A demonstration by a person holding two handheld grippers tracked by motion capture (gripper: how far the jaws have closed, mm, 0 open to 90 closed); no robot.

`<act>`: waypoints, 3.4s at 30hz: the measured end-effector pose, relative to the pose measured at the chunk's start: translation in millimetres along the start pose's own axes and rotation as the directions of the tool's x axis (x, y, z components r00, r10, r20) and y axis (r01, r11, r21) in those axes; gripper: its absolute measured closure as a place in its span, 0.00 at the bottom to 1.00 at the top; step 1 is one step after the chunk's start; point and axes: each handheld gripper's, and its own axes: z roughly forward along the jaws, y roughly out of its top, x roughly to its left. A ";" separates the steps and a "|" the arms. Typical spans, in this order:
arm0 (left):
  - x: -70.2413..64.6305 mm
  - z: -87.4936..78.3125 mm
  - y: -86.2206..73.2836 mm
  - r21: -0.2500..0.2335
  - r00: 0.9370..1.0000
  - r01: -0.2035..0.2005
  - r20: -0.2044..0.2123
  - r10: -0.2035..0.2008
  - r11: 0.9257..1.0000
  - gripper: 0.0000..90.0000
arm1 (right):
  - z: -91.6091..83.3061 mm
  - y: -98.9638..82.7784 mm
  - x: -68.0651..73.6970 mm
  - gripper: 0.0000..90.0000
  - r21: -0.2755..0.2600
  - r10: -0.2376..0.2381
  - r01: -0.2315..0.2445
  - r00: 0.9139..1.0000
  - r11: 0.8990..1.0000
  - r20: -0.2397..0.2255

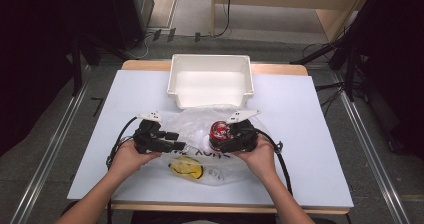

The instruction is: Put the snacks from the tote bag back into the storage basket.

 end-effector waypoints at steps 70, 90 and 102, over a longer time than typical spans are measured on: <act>-1.0 -7.0 -2.4 0.005 1.000 0.014 0.003 -0.014 1.000 0.48 | -35.3 81.6 -36.0 0.29 -0.011 -0.098 0.097 0.992 0.995 -0.079; -2.0 -15.4 -4.3 -0.044 0.999 -0.029 -0.035 0.028 0.999 0.44 | -16.3 107.9 -57.0 0.29 0.009 -0.078 0.078 0.997 0.997 -0.028; -2.9 -23.4 -3.4 -0.087 0.999 -0.039 -0.035 0.036 0.995 0.37 | -5.6 123.9 -67.2 0.29 0.005 -0.062 0.062 0.998 0.998 0.009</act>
